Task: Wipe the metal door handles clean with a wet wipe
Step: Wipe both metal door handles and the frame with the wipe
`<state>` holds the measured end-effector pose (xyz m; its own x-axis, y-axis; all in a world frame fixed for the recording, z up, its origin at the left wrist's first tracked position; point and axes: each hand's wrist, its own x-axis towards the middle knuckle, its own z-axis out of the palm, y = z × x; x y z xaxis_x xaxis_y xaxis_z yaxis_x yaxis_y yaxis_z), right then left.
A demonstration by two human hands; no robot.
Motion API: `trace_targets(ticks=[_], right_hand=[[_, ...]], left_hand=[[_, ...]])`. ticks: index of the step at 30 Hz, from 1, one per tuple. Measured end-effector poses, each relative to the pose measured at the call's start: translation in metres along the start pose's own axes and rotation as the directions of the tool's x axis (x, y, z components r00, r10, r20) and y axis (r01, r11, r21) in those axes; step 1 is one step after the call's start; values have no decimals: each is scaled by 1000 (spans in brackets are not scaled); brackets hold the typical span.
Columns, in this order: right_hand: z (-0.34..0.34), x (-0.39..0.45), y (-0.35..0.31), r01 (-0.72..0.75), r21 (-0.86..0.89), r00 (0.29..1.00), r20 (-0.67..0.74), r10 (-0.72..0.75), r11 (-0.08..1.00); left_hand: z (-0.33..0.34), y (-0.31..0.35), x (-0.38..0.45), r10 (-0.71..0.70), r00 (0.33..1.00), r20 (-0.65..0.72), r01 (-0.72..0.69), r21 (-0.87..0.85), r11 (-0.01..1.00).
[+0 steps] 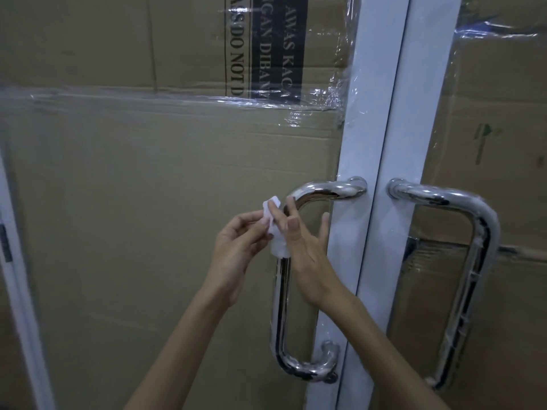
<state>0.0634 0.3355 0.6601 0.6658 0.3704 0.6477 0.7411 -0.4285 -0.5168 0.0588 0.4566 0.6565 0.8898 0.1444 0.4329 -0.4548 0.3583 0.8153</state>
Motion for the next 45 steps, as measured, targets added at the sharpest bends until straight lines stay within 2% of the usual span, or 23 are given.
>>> trace_targets(ticks=[4,8,12,15,19,20,23,24,29,35,39,41,43,45], right_hand=[[0,-1,2,-99,116,995,41,94,988],[-15,-9,5,-127,295,985,-73,155,947],[-29,-15,11,-154,457,957,-152,248,876],[-31,-18,14,-164,544,942,-162,294,823],[-32,-28,24,-189,610,923,-156,351,770],[-33,-30,27,-204,616,917,-152,368,761],[-36,-36,33,-240,629,899,-145,414,740],[-37,-38,35,-246,634,893,-146,427,733],[-35,-42,43,-270,651,881,-130,454,710],[-30,-51,52,-321,650,868,-89,489,688],[-28,-47,50,-307,656,864,-112,491,689],[-23,-45,46,-295,656,870,-117,479,695],[-19,-44,44,-291,645,877,-114,466,707],[-18,-47,45,-292,632,882,-112,457,718]], left_hand=[[-18,-8,0,-38,999,-23,40,90,995],[-43,-16,13,3,980,-201,45,234,971],[-36,-26,28,-7,972,-234,83,318,944],[-2,-43,23,-12,986,-166,51,232,971],[21,-80,-10,132,984,-117,-112,167,980],[17,-87,-14,106,989,-108,-88,161,983],[2,-92,-4,-126,992,-29,130,205,970],[1,-88,2,-149,989,1,145,210,967],[17,-58,12,62,998,9,-63,27,998],[-6,-102,-44,87,990,-115,-67,167,984],[-2,-89,-13,180,973,-147,-144,223,964],[9,-78,6,128,979,-157,-95,203,974],[14,-82,15,17,989,-149,11,185,983],[11,-91,8,-123,990,-62,135,249,959]])
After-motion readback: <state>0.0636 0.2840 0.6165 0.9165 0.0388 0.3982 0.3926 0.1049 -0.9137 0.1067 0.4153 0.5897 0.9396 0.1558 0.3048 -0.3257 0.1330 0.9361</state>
